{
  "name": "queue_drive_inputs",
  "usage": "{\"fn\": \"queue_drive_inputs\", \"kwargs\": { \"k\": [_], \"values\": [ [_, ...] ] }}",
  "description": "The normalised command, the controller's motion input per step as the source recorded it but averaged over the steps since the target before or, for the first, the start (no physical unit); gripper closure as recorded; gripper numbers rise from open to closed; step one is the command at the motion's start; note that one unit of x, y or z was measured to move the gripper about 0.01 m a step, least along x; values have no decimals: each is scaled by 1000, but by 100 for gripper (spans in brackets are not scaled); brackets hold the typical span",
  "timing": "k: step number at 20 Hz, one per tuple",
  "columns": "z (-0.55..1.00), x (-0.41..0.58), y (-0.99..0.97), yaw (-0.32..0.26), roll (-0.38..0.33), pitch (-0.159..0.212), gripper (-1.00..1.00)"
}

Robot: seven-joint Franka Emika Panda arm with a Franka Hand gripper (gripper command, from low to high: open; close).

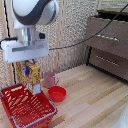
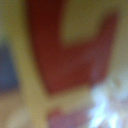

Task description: Meticulously direct the gripper system near the nourishment stick. Grapple the nourishment stick firmly with the gripper system. Progress with the gripper system grasping the stick toward the storage box. Tenderly permit the nourishment stick to descend into the box.

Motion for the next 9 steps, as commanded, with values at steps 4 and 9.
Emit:
{"fn": "queue_drive_inputs", "kwargs": {
  "k": [4,9],
  "values": [
    [1,55,175,42,-2,32,-100],
    [247,111,-25,-69,1,20,-100]
  ]
}}
